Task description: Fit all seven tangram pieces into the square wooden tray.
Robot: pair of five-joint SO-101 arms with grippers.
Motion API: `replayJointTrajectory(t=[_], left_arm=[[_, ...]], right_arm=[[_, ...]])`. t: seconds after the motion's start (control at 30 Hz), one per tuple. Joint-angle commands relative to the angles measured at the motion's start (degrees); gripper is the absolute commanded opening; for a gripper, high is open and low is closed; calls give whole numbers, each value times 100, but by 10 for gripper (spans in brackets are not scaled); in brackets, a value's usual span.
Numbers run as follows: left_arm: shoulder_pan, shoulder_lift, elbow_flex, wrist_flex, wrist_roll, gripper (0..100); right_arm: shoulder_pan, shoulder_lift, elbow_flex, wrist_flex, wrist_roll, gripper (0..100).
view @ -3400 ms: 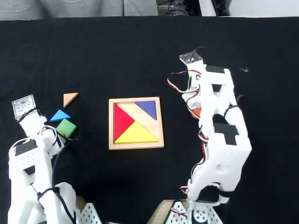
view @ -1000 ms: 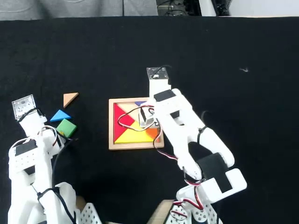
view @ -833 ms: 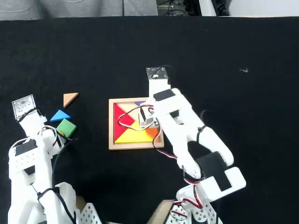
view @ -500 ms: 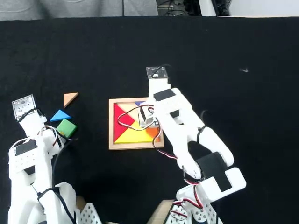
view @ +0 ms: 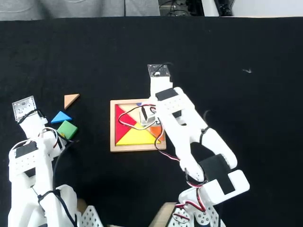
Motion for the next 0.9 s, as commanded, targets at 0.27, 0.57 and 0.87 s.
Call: replayJointTrajectory(t=[0.27, 0.57, 0.87], left_arm=[[4, -79, -31, -88, -26, 181], [4, -79, -31, -88, -26, 181], [4, -79, -31, -88, -26, 181]], right_arm=[[-123, -110, -321, -26, 62, 242], [-264, -356, -356, 0, 457, 38], [-229, 303, -400, 18, 466, 11]])
